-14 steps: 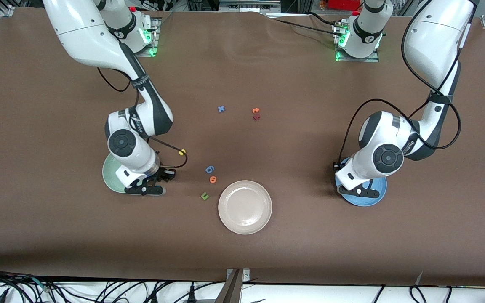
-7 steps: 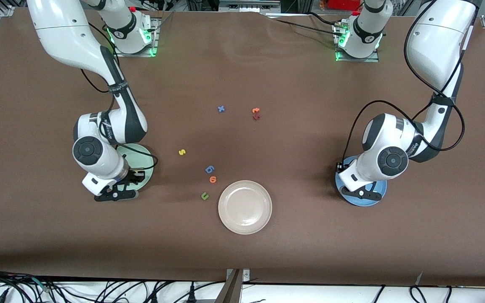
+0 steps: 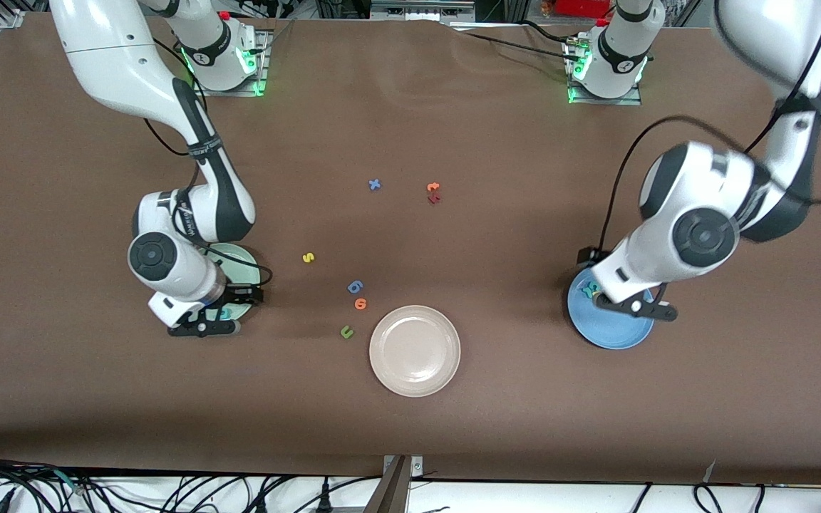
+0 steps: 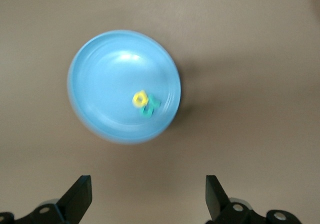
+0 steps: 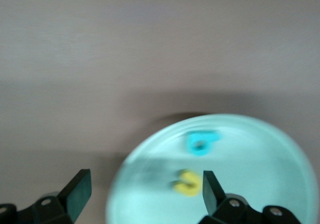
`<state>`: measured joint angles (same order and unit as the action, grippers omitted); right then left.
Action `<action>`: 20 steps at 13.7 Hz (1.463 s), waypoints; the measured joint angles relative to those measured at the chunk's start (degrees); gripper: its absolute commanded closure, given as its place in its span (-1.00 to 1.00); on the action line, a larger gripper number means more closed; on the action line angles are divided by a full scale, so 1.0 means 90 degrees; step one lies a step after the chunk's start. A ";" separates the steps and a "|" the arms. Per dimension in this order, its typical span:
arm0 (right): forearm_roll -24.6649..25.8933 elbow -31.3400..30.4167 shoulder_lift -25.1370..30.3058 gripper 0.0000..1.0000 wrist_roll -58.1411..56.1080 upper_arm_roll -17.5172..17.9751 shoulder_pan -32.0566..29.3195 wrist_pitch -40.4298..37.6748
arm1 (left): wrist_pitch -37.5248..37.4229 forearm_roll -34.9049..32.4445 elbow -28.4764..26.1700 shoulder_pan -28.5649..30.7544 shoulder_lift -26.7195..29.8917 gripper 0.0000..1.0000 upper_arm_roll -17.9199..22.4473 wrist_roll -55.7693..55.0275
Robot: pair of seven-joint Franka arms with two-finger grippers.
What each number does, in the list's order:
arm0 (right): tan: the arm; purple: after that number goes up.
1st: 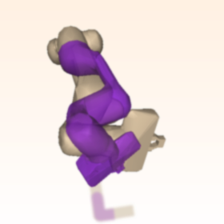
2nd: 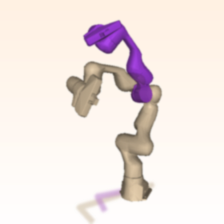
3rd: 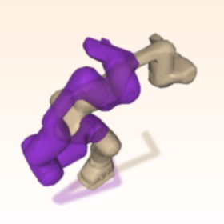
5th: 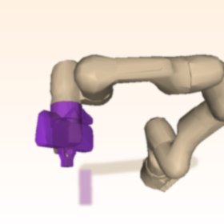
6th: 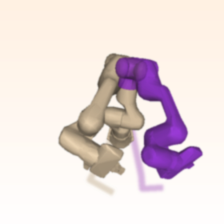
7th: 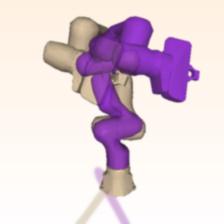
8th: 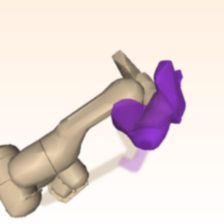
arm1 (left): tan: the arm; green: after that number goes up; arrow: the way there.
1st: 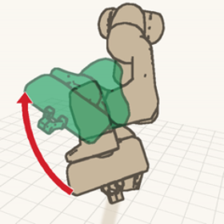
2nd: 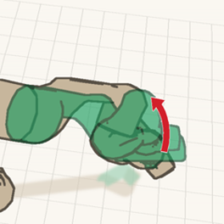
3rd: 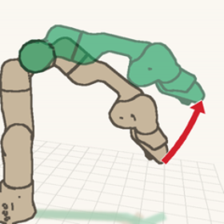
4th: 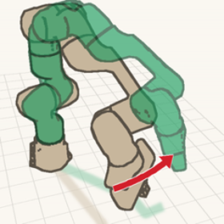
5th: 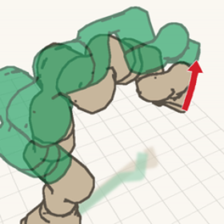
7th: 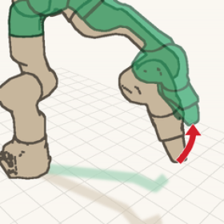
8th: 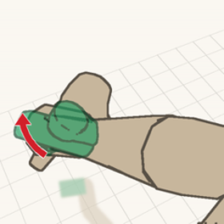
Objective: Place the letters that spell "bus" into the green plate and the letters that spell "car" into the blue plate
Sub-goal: 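Raise the left gripper to rest while the right gripper reaches the s, then grasp the yellow s with the right gripper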
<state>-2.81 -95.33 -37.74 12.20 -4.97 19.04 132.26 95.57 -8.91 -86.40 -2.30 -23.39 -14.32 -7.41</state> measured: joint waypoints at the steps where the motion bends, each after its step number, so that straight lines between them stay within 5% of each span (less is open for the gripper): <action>1: -0.0006 0.0000 -0.0002 -0.97 0.0418 0.0191 0.0017 0.0030 | -0.0440 0.0030 0.0064 0.0004 0.0393 -1.00 -0.0050 0.0000; 9: -0.0012 -0.0584 0.0361 -0.97 0.2362 0.1054 0.0177 0.0273 | -0.1270 0.0903 -0.0485 0.0590 0.2732 -1.00 0.0204 0.0079; 17: -0.0001 -0.1886 0.0691 -0.97 -0.0114 0.1206 0.0233 0.1325 | -0.0616 0.0903 -0.0898 0.0177 0.2776 -1.00 0.0997 0.0626; 20: -0.0001 -0.2324 0.0690 -0.50 -0.0570 0.1197 0.0231 0.1887 | -0.0628 0.0903 -0.0904 0.0157 0.2776 -1.00 0.0997 0.0626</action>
<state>-2.83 -116.25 -31.53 7.07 5.80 21.11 149.24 89.92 -0.78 -94.53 -0.89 1.59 -5.35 -1.77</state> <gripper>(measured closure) 0.053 0.000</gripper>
